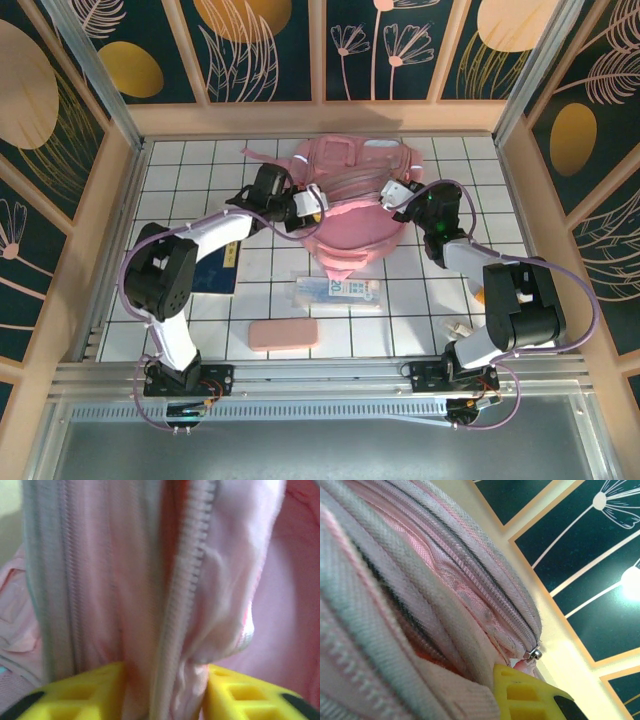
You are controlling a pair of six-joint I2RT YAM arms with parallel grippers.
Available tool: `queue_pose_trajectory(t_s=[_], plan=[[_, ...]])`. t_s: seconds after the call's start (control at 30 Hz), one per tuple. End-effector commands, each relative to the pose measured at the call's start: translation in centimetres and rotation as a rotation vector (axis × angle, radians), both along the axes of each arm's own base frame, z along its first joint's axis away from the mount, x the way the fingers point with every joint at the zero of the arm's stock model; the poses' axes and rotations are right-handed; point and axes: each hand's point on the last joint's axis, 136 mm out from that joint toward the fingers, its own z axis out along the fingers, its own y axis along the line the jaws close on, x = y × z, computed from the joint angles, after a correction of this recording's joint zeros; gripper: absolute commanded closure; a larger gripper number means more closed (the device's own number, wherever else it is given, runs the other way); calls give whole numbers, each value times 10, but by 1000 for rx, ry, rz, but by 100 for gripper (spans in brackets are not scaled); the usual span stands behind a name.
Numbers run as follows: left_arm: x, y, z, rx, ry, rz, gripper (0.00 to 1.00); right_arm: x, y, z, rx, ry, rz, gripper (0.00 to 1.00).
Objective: Pack books, pencil case, and school supplies into a backpack
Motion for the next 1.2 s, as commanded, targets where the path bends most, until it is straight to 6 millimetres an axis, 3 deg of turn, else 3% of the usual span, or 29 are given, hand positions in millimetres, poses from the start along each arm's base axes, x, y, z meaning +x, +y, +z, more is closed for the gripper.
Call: queue_pose_trajectory(t_s=[0.0,0.07,0.1,0.17,0.23,0.33,0.37,0.4,0.47,0.57,0.67,0.93,1.1,1.17], plan=[[12,-7,11,-5,-41,-16,76,-5,16,46,37,-113,83,100],[13,-11,17,-13,-56,-31,95,-5,16,49,48,-113,80,98],[15,-11,18,-9,-66,-31,100,-6,17,49,51,-110,80,88],[20,-9,30,-14,-113,-9,100,-14,17,42,26,-54,116,64],[28,-3,50,-31,-197,42,100,-34,17,26,-50,117,209,50],[34,9,86,-67,-390,126,100,-74,21,18,-46,370,353,43],[34,10,87,-52,-446,130,100,-89,24,16,-55,427,399,40],[31,13,102,-48,-515,135,100,-98,26,16,-54,452,422,35],[30,11,105,-3,-598,141,100,-107,33,28,-30,447,445,29],[30,7,104,58,-661,140,100,-105,39,45,7,457,454,29],[27,2,107,74,-713,138,100,-100,42,48,13,471,456,31],[34,6,134,16,-739,272,100,-91,69,24,-9,566,396,38],[32,6,145,-64,-697,309,100,-64,66,9,-48,521,197,56],[30,7,147,-93,-684,320,100,-55,65,10,-61,470,129,73]])
